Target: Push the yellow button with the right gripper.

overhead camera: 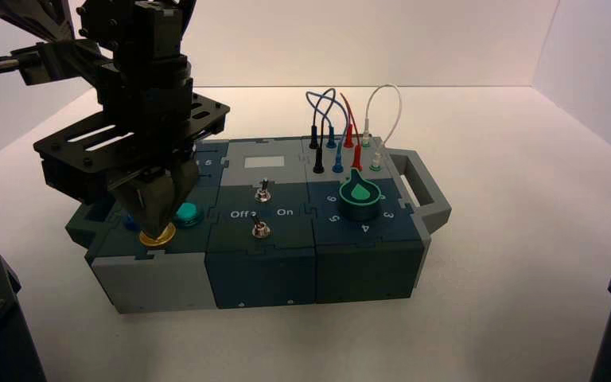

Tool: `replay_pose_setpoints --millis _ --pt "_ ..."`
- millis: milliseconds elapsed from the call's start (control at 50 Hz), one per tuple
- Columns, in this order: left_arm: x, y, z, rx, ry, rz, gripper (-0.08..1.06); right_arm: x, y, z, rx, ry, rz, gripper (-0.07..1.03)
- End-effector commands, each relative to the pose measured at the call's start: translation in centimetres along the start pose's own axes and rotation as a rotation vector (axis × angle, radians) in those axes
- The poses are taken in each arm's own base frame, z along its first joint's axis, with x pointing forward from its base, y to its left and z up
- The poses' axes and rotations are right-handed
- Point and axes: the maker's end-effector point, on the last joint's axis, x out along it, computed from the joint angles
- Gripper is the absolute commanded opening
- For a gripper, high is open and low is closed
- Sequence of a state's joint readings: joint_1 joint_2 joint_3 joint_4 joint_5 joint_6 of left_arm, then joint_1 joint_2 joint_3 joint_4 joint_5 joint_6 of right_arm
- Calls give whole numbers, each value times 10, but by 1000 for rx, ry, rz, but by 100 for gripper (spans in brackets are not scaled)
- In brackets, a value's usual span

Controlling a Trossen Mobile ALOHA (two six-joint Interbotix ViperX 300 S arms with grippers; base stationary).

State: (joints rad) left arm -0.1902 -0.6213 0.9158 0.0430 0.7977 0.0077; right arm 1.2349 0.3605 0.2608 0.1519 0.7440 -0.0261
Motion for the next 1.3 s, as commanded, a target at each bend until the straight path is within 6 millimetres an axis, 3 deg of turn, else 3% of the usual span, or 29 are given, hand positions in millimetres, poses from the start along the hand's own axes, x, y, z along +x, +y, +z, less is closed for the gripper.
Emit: replay_pose_setpoints --millis 20,900,1300 --pt "-4 0 7 5 -23 1 -3 -7 4 10 -12 -30 4 -2" --pt "-3 1 6 7 -21 3 -3 8 -6 -10 1 27 -14 -2" --pt "-5 1 6 7 -26 3 -3 -38 -10 7 -21 -74 -41 -2"
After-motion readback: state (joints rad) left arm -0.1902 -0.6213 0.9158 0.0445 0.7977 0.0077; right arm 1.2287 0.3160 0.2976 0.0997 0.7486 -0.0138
